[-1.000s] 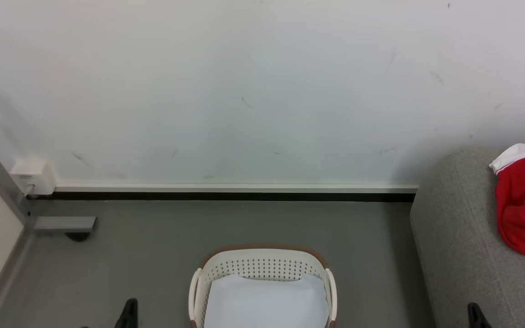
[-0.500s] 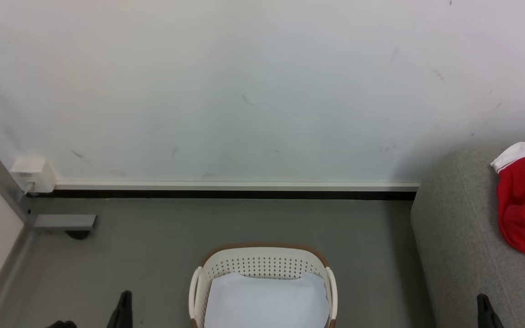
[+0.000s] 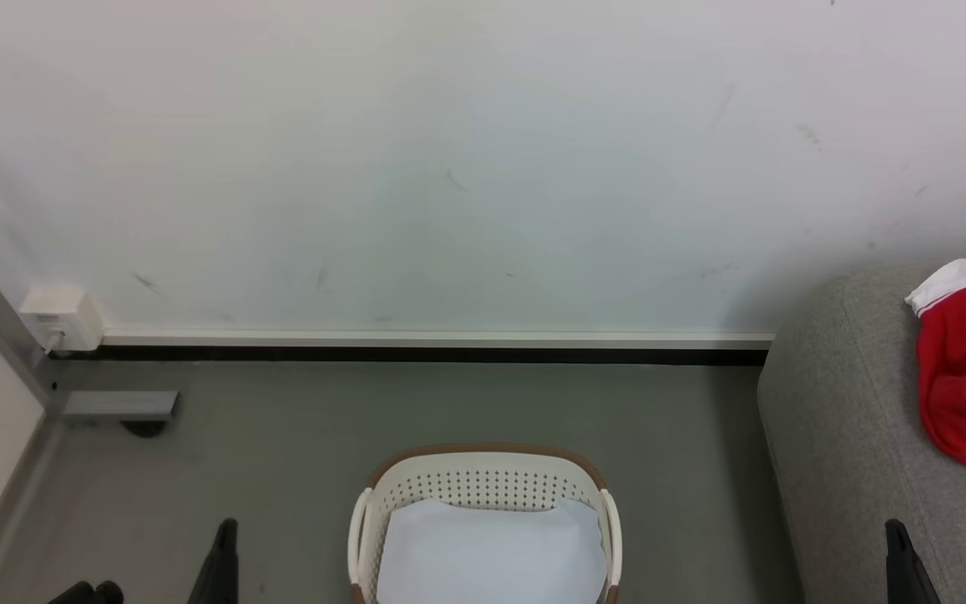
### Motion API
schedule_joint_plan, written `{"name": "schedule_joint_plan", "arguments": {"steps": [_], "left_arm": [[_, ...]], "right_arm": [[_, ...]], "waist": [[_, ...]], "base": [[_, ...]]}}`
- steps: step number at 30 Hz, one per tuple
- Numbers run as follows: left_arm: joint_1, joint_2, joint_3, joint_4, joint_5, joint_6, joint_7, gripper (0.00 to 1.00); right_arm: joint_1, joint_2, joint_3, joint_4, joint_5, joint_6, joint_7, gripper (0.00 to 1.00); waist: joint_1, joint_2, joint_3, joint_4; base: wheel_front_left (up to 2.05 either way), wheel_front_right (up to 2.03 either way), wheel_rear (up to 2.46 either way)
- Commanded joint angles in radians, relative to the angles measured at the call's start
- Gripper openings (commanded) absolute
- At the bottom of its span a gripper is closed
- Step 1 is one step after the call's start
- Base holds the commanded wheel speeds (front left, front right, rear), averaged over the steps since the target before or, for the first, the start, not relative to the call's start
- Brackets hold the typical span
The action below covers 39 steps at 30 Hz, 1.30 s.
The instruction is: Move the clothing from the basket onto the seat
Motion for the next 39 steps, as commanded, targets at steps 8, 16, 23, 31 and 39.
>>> {"name": "schedule_joint_plan", "arguments": {"steps": [8,16,23,31,39], "left_arm": [[-0.038,-0.004,0.024,-0.012,-0.122,-0.017,0.033,0.00],[-0.050,-0.010,0.039,-0.012,-0.212,-0.028,0.058,0.00],[-0.059,-0.015,0.051,-0.012,-0.286,-0.037,0.078,0.00],[-0.070,-0.020,0.064,-0.011,-0.362,-0.046,0.099,0.00],[-0.079,-0.026,0.076,-0.011,-0.432,-0.054,0.121,0.00]], "right_arm": [[-0.040,-0.011,-0.010,-0.025,0.125,-0.001,0.031,0.00],[-0.051,-0.012,-0.015,-0.031,0.218,-0.001,0.056,0.00],[-0.061,-0.012,-0.019,-0.038,0.294,-0.001,0.075,0.00],[-0.072,-0.013,-0.023,-0.043,0.375,-0.001,0.097,0.00],[-0.079,-0.013,-0.026,-0.048,0.450,-0.002,0.116,0.00]], "waist": [[0.0000,0.0000,0.004,0.001],[0.0000,0.0000,0.007,0.002],[0.0000,0.0000,0.010,0.003],[0.0000,0.0000,0.014,0.004],[0.0000,0.0000,0.017,0.005]], "base": [[0.00,0.00,0.00],[0.00,0.00,0.00],[0.00,0.00,0.00],[0.00,0.00,0.00],[0.00,0.00,0.00]]}}
